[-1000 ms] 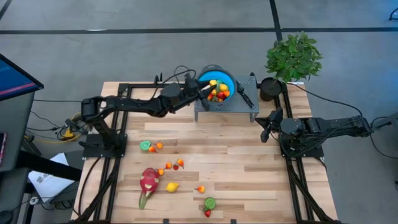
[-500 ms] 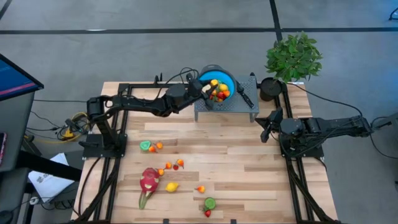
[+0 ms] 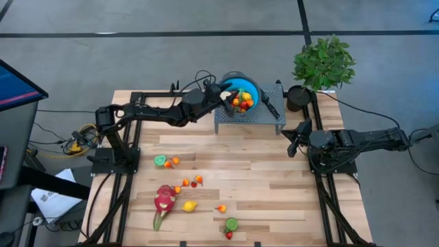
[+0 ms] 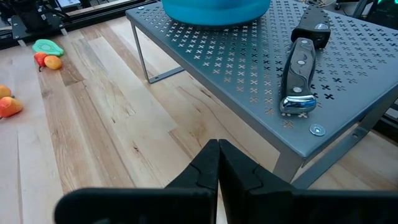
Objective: Pick & Place Fruit
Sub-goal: Put the yellow pear into the strainer bowl
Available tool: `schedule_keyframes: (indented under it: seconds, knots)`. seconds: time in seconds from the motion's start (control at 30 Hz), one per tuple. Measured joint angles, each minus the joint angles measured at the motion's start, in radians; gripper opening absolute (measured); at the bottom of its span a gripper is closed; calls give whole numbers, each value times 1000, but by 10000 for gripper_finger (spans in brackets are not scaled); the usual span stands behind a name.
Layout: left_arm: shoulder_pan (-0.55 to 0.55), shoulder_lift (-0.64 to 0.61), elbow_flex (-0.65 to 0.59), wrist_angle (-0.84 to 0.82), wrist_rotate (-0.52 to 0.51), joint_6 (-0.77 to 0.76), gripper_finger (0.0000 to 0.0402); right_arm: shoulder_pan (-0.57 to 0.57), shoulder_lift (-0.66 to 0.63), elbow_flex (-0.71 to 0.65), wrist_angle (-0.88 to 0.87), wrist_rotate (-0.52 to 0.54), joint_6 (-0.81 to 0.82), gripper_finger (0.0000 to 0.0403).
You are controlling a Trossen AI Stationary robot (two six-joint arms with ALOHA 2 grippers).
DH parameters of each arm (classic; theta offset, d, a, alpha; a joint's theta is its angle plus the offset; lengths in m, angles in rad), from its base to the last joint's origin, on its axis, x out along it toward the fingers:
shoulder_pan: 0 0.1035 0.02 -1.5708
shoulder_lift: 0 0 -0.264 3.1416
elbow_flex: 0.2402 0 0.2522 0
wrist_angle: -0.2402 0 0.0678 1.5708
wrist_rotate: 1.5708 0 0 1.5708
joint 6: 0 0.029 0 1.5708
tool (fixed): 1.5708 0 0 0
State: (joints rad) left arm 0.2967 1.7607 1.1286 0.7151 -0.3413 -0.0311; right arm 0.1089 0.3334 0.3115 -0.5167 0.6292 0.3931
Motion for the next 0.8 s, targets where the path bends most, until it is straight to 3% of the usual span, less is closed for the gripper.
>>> schedule_keyframes:
  seconds: [0.37, 0.6, 0.8]
  knots:
    - [-96, -64, 0, -42, 2, 17, 114, 0, 0, 0, 0, 0, 0, 0]
    - [-183, -190, -1, -255, 4, 25, 76, 0, 0, 0, 0, 0, 0, 0]
    - [-268, -281, -29, -399, 3, -56, 60, 0, 0, 0, 0, 0, 0, 0]
